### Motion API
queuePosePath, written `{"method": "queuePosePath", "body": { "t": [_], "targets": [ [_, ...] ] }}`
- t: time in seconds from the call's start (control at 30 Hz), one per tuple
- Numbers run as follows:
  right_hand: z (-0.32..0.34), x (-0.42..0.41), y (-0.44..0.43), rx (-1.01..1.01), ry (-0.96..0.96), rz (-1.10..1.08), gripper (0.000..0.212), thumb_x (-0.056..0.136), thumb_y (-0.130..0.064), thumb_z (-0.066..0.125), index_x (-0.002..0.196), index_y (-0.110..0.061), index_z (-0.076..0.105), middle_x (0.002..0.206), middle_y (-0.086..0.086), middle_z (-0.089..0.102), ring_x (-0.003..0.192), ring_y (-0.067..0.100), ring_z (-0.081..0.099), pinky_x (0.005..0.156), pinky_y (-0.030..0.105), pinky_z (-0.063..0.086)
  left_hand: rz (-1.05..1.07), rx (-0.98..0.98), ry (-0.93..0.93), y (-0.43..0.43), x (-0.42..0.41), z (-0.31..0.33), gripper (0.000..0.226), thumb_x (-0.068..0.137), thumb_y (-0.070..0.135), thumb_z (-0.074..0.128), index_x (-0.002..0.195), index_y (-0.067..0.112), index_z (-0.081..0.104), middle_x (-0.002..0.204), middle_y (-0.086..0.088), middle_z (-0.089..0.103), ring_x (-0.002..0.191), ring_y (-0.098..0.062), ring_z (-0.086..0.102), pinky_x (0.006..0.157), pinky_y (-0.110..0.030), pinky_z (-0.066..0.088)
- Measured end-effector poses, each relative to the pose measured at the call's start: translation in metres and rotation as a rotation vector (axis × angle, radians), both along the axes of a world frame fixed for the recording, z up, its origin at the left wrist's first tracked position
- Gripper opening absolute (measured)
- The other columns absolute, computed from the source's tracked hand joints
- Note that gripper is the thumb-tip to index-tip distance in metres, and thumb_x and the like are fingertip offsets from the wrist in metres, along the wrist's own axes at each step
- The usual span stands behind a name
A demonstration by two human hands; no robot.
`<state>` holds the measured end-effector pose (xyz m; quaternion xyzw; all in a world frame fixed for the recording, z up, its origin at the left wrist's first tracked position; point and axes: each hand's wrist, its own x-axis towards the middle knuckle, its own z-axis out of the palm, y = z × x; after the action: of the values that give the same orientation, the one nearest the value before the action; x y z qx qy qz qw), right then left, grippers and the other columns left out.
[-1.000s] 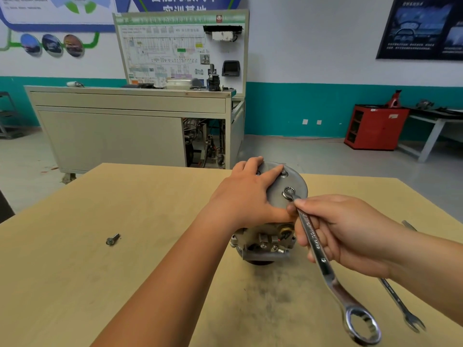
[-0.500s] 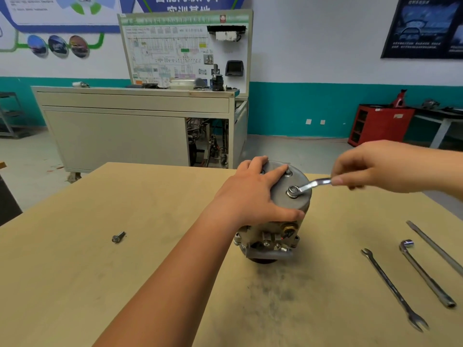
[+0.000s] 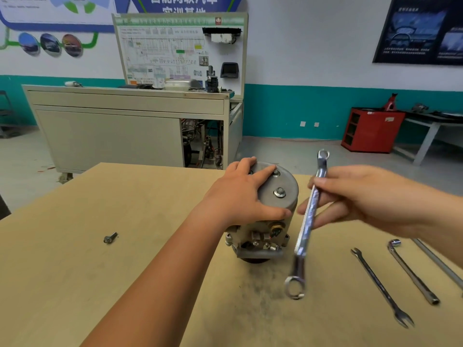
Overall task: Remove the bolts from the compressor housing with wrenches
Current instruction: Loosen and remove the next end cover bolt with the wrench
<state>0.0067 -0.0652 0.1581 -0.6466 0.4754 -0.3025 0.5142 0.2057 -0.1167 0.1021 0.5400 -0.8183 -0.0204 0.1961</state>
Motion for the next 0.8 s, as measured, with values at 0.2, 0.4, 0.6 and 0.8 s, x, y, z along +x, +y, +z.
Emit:
{"method": "queuePosePath", "body": {
  "t": [0.2,0.4,0.6,0.8],
  "targets": [
    [-0.019,0.030,0.011,0.250,-0.254,0.067,0.021,0.096,-0.019,0.043,0.098,-0.001,0.053,0.077,0.018,0.073,0.047,0.018,0.066,0.050,0.027,0.057,-0.013,0.048,-0.031,0.000,-0.003,0.004,0.096,0.069,0.068,0.055,0.151,0.036,0.016,0.156,0.002,0.011,0.141,-0.020,0.009,0.113,-0.041,0.024],
    [-0.022,0.039,0.009,0.281,-0.261,0.087,0.022,0.099,-0.019,0.040,0.089,-0.005,0.054,0.069,0.015,0.071,0.042,0.016,0.063,0.045,0.025,0.054,-0.008,0.030,-0.046,0.000,-0.002,0.004,0.089,0.075,0.058,0.056,0.151,0.038,0.015,0.156,0.001,0.011,0.141,-0.021,0.011,0.111,-0.039,0.025],
    [-0.024,0.034,0.010,0.285,-0.185,0.086,0.020,0.097,-0.020,0.041,0.089,-0.007,0.053,0.060,0.014,0.068,0.034,0.014,0.057,0.038,0.021,0.048,-0.006,0.006,-0.041,0.000,-0.003,0.002,0.093,0.071,0.067,0.056,0.151,0.036,0.019,0.155,0.000,0.014,0.141,-0.021,0.013,0.111,-0.040,0.027],
    [0.013,-0.002,-0.018,0.027,0.619,0.219,0.029,0.094,-0.034,0.046,0.082,-0.015,0.064,0.053,-0.002,0.061,0.044,0.009,0.056,0.049,0.017,0.046,0.006,-0.001,-0.028,0.000,-0.002,0.001,0.097,0.069,0.076,0.056,0.150,0.038,0.019,0.155,0.003,0.014,0.141,-0.021,0.012,0.112,-0.042,0.027]
  ]
}}
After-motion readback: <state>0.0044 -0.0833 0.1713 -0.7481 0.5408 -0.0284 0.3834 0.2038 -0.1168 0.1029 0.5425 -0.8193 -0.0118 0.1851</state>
